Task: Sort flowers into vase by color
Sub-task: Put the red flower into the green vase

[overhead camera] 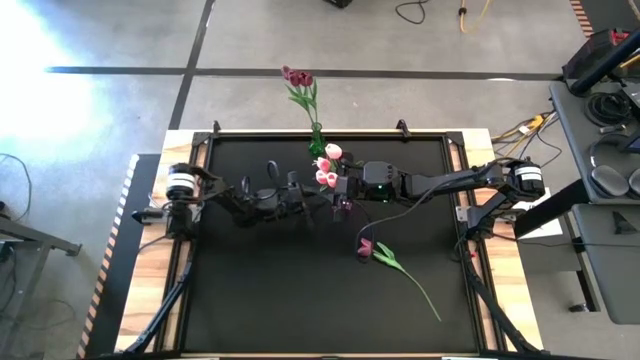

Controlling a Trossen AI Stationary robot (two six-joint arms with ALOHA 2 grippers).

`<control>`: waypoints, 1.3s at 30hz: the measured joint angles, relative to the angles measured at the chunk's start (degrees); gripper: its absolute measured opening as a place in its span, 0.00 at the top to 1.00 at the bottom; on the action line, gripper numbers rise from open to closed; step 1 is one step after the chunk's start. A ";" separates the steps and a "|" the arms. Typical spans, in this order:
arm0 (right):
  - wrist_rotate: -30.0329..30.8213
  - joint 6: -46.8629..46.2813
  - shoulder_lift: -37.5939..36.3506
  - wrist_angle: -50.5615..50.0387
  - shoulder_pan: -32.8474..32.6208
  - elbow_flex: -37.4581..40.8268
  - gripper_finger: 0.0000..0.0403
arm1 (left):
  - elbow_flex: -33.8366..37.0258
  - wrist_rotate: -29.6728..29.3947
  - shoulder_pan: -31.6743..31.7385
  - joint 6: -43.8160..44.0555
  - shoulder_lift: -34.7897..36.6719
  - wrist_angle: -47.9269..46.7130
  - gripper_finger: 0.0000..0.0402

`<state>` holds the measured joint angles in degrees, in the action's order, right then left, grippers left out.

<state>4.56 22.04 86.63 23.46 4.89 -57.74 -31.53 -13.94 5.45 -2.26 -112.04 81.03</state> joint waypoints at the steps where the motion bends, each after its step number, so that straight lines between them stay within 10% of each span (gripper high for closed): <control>1: 0.00 0.00 0.00 -0.01 0.00 0.00 0.65 | -0.95 -0.02 0.01 0.04 -0.83 -0.74 0.64; 8: 0.00 0.00 0.00 0.00 0.00 0.00 0.66 | -6.33 -0.27 1.37 3.02 -4.48 -1.99 0.39; 15: -0.04 0.00 0.00 0.00 0.00 0.00 0.65 | -10.78 4.46 2.47 3.72 -6.69 -2.37 0.37; 23: -0.15 -0.02 0.00 0.00 0.00 0.00 0.65 | -14.61 6.00 2.80 2.75 -7.84 -5.26 0.47; 31: -0.20 -1.88 0.00 0.11 0.00 0.00 0.64 | -14.42 5.95 3.74 2.55 -7.82 -5.67 0.81; 39: -0.02 -4.44 0.00 -0.45 0.00 0.00 0.51 | -10.90 5.94 5.37 3.18 -7.05 -1.81 0.81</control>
<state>4.54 17.61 86.63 23.01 4.89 -57.74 -42.43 -8.01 10.83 0.92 -119.09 79.21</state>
